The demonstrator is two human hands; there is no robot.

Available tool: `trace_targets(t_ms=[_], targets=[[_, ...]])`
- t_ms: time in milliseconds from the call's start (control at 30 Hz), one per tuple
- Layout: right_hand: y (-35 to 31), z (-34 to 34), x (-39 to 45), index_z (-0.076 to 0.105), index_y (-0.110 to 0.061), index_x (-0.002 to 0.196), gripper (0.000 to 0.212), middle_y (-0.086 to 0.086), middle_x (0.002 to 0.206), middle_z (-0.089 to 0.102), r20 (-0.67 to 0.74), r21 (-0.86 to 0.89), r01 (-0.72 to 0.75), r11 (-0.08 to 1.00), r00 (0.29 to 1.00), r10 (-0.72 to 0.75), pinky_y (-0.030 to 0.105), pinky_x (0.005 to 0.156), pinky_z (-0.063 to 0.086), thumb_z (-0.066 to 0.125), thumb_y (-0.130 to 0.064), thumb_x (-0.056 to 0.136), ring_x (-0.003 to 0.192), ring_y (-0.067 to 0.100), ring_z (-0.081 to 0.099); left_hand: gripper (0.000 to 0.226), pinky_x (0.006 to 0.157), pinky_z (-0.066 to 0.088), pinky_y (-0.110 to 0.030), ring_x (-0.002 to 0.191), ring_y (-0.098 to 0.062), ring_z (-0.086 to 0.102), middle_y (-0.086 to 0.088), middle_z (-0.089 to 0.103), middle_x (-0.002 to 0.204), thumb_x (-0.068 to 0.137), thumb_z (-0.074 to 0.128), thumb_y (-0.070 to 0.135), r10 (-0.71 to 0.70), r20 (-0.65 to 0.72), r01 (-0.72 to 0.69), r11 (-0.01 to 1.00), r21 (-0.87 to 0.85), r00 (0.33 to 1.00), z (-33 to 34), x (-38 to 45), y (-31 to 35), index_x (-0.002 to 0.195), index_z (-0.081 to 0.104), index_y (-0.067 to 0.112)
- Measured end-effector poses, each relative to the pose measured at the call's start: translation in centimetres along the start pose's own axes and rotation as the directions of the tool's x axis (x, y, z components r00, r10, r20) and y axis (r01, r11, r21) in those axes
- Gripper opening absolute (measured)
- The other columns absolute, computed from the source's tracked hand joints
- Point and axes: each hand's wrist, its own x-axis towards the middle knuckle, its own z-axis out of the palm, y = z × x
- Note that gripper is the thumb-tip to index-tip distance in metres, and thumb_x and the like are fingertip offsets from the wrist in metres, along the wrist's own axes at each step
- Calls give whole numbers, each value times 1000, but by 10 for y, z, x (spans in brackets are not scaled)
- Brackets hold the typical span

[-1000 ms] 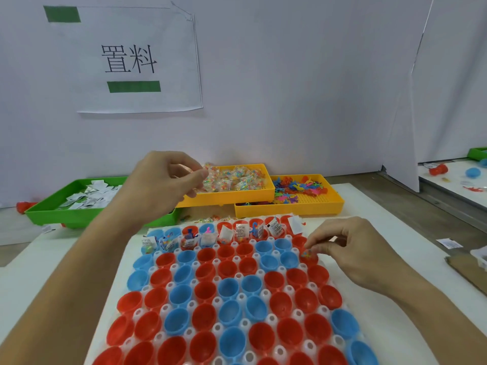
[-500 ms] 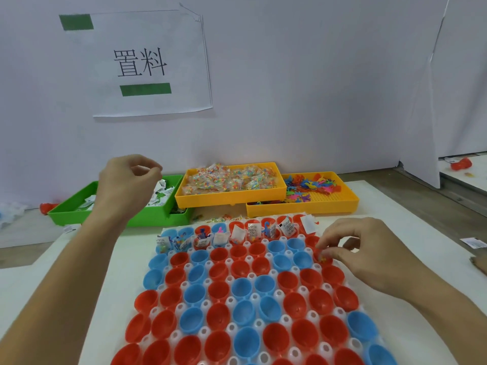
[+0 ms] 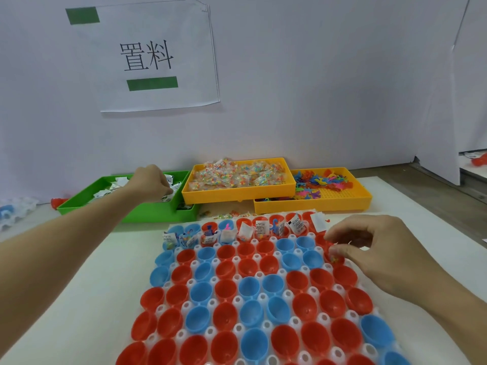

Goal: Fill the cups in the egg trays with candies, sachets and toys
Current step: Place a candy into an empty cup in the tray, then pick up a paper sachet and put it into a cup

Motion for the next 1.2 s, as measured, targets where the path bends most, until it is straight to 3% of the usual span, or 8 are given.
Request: trace_targets(t_ms=[233,367,533,700,833,933,1067,1200], targets=[[0,-2,1,76,-37,71,35,-29,79,69,-2,-7,-2,1000,1000,2,6,71,51,81,-3,78,84,-6,65,21,74,49,-30,95,-32,65,-20,73,104,87,63,-3,-49,23,48,999,16,999,9,0,9,102,77,1],[-2,-2,0,78,-34,74,30,-26,77,71,-23,-9,6,1000,1000,-6,11,71,52,80,-4,80,82,-2,66,13,68,44,-29,83,-29,60,-21,73,94,90,66,4,-59,-27,59,998,-17,998,10,0,8,94,77,-2],[-1,-2,0,78,-36,76,30,-26,79,70,-48,-30,5,1000,999,-6,16,67,53,78,-7,83,83,-1,64,29,77,49,-36,81,-33,60,-22,70,88,96,64,21,-88,-198,50,981,-188,976,5,-6,10,95,73,-7],[-1,-1,0,75,-36,87,25,-22,85,70,-148,-1,36,999,988,-36,7,68,47,75,-10,86,86,-2,62,30,72,47,-30,72,-23,63,-9,70,80,99,59,27,-5,-421,-151,929,-337,907,-14,-49,56,94,74,1],[-8,3,-1,73,-36,94,20,-21,87,70,-210,61,77,995,976,-63,9,69,49,73,-17,88,88,0,63,27,50,46,-20,54,-5,64,0,72,69,98,59,30,181,-214,-274,760,-590,960,-21,-120,109,81,72,14],[-18,7,-3,72,-39,95,12,-24,89,71,-201,199,78,977,979,-37,9,72,50,68,-32,87,94,-1,64,22,53,51,-21,62,-12,69,0,74,76,99,58,25,377,-33,-273,604,-749,925,-19,-161,138,88,73,14],[-28,8,-5,74,-33,96,24,-17,93,75,-122,438,84,895,992,-33,16,79,56,62,-42,78,95,4,70,22,58,49,-21,68,-11,71,0,76,81,101,54,22,514,110,-256,588,-767,851,-4,-176,153,90,72,17],[-32,11,-5,76,-31,97,21,-10,93,77,-101,477,107,872,993,-66,17,78,56,67,-35,79,93,8,72,24,58,49,-17,70,-10,71,2,76,82,102,52,23,557,213,-232,621,-749,803,6,-172,153,94,74,17]])
